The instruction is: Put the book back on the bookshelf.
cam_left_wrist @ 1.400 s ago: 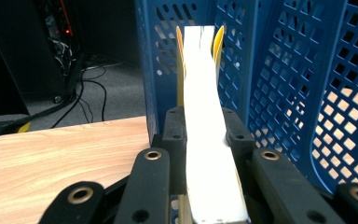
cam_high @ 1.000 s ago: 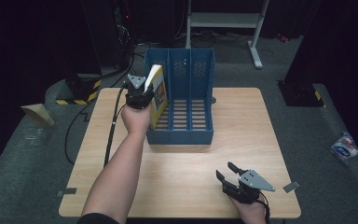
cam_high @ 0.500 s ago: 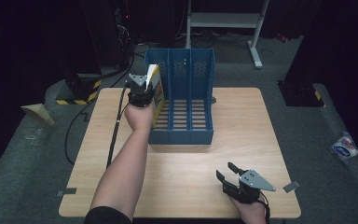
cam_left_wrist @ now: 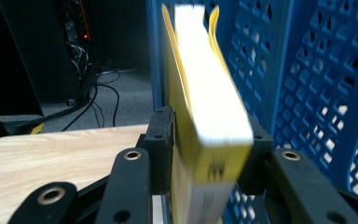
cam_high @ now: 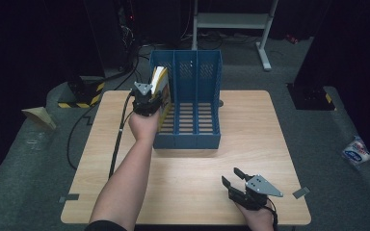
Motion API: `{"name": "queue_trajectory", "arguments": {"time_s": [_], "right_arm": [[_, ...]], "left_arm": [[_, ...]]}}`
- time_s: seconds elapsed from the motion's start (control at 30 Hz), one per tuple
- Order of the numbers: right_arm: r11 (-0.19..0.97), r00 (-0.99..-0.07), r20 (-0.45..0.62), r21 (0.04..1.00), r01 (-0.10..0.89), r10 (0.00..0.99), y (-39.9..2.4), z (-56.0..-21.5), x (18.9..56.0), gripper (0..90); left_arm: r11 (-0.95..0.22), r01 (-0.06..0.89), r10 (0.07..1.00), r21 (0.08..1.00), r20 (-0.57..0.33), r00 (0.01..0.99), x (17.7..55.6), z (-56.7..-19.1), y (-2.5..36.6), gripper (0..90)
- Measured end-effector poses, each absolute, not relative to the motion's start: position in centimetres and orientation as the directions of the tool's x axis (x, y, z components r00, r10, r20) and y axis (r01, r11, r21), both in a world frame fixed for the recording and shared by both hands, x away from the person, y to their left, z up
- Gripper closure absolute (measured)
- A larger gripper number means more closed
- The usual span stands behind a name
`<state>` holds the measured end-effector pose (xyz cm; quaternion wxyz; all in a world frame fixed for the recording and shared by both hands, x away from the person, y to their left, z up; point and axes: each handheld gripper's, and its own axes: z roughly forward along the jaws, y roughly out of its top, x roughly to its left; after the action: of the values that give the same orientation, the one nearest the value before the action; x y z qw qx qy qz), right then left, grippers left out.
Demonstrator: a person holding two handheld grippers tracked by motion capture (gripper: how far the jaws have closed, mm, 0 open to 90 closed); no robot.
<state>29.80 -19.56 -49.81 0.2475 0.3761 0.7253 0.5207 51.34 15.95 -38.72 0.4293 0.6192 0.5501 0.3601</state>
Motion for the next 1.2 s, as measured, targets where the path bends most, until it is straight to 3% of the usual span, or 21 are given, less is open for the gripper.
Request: {"name": "queue_trajectory", "arguments": {"time_s": [0.27, 0.57, 1.2], "right_arm": [[0.182, -0.600, 0.028, 0.940, 0.287, 0.799, -19.3, -49.9, 29.7, 42.1], [0.189, -0.606, 0.021, 0.941, 0.281, 0.795, -19.1, -49.8, 29.6, 42.1], [0.172, -0.597, 0.039, 0.941, 0.291, 0.801, -19.6, -49.9, 29.9, 42.1]], "left_arm": [[-0.014, 0.366, 0.991, 0.930, -0.036, 0.128, 50.2, -40.4, 16.0, 64.2], [-0.044, 0.359, 0.990, 0.932, -0.008, 0.141, 49.8, -40.4, 15.9, 75.5], [-0.049, 0.283, 0.997, 0.958, 0.028, 0.076, 51.8, -38.8, 15.3, 77.0]]}}
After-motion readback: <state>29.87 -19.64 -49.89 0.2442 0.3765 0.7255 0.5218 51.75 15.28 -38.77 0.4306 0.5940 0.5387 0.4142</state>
